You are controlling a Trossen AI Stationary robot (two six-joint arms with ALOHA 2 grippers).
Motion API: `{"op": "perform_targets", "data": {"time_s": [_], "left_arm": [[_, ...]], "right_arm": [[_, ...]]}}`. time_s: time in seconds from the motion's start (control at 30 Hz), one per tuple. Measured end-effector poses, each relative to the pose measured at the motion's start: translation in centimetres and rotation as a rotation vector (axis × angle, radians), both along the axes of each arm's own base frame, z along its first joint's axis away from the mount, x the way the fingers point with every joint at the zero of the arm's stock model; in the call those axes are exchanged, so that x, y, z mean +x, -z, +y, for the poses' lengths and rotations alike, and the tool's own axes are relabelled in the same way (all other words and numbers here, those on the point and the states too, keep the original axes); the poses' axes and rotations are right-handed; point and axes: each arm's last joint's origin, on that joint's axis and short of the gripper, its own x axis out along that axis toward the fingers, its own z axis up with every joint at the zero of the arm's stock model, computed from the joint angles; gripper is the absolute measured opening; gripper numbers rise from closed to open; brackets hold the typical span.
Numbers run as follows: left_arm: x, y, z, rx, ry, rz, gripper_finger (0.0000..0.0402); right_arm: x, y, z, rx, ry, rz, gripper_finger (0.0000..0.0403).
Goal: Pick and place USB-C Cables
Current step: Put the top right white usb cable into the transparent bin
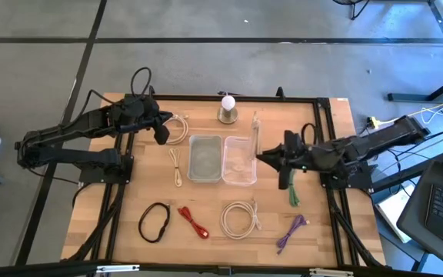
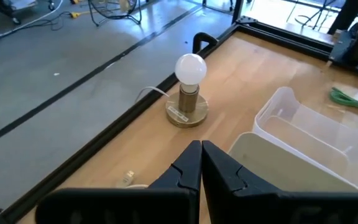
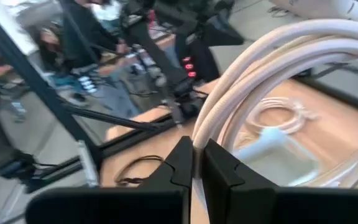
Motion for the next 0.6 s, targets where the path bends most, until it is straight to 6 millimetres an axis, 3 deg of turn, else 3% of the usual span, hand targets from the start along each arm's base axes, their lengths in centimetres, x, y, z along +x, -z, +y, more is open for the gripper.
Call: {"op": "perform_targets", "data": {"time_s": [0.23,0.6], "left_arm": [[0.0,0.0,0.0,-0.012,-0.007,-0.009,0.0004],[0.1,-0.3,0.0,0.002,-0.003,-0.035,0.0004]], "right_arm": [[1.8,2.3,-0.6,0.032,-0.054,0.057,0.0014],[2.7,5.9,-1.3,0.089,-0.078,0.088,0.0014]]}}
